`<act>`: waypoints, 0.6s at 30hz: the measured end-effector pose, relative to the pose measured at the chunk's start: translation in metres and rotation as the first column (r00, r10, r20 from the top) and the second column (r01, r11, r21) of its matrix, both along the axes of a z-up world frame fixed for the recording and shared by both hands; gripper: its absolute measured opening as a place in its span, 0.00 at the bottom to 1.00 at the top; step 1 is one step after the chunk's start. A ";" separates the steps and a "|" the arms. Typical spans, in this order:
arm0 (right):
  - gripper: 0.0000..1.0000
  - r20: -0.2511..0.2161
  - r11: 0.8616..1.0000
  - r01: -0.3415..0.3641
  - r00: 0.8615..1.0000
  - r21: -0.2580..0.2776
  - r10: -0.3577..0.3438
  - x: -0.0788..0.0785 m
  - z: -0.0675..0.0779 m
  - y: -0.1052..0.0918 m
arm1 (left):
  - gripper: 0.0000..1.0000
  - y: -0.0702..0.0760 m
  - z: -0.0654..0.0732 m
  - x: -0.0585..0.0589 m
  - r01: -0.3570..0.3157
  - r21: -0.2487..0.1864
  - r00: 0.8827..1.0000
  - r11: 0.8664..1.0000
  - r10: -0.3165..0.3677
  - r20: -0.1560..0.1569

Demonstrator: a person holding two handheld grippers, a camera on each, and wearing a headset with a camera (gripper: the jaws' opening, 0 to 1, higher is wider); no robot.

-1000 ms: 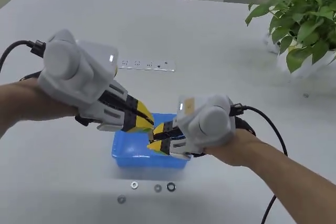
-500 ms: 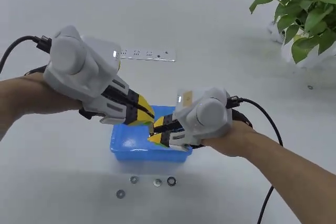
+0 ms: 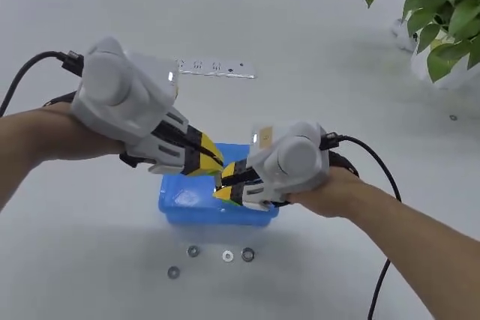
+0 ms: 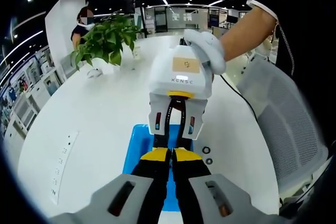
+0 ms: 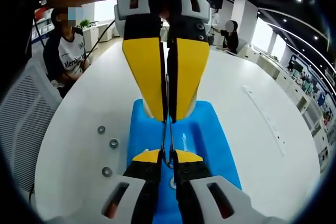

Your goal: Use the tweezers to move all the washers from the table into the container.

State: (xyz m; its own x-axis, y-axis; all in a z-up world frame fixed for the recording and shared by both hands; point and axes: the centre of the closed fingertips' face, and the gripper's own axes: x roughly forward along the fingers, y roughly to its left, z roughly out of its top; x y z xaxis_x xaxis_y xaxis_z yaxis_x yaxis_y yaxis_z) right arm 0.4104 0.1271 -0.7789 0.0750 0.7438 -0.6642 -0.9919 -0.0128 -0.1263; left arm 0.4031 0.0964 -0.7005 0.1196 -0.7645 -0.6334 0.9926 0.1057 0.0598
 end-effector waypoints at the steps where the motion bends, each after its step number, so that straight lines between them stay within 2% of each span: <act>1: 0.10 0.001 1.000 -0.001 1.000 -0.001 0.001 0.000 -0.001 0.000 | 0.05 0.000 0.000 0.000 -0.001 -0.001 1.000 1.000 0.001 -0.001; 10: 0.10 -0.006 1.000 -0.005 1.000 -0.014 0.005 0.000 -0.007 -0.002 | 0.05 -0.001 -0.005 0.000 -0.002 0.001 1.000 1.000 0.002 -0.009; 18: 0.10 0.001 1.000 -0.010 1.000 -0.015 0.010 0.000 -0.006 -0.001 | 0.05 0.000 -0.004 -0.001 -0.002 0.000 1.000 1.000 0.002 -0.007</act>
State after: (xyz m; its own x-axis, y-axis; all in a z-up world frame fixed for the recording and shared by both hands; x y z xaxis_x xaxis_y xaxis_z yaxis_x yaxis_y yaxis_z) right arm 0.4104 0.1264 -0.7852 0.0685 0.7347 -0.6749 -0.9916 -0.0244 -0.1272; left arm 0.4018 0.0963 -0.7043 0.1166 -0.7640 -0.6346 0.9928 0.1073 0.0532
